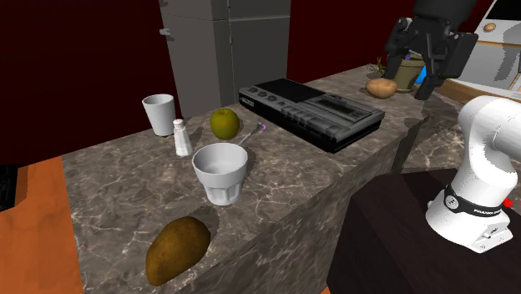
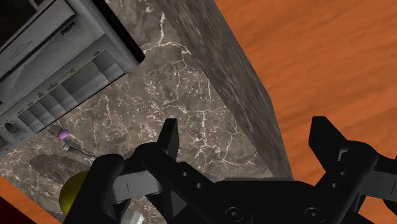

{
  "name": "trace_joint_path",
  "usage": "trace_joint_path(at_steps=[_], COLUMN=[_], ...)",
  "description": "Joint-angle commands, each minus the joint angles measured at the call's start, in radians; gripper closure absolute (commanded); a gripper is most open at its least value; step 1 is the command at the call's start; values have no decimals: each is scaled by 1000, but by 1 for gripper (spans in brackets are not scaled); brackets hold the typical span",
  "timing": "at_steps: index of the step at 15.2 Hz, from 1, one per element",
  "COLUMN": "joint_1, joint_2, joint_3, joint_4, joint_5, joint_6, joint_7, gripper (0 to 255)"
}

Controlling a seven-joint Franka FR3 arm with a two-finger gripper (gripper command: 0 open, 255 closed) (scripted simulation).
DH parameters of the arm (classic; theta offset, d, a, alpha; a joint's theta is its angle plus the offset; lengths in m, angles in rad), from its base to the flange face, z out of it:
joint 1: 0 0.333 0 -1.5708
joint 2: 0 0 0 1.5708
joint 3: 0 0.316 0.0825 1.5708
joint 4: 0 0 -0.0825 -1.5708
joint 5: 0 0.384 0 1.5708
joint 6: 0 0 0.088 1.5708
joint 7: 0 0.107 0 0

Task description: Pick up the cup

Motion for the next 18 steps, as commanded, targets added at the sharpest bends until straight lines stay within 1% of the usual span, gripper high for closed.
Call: trace_joint_path(at_steps=[1,5,10,14,18], joint_1=[0,-13,-22,-28,-36], joint_2=[0,140,324,476,633], joint_3=[0,-42,-92,-128,-158], joint_4=[0,47,135,229,344], joint_5=[0,8,33,67,113], joint_6=[0,87,173,222,250], joint_7=[0,-29,-70,-108,-150], gripper=[0,0,0,0,0])
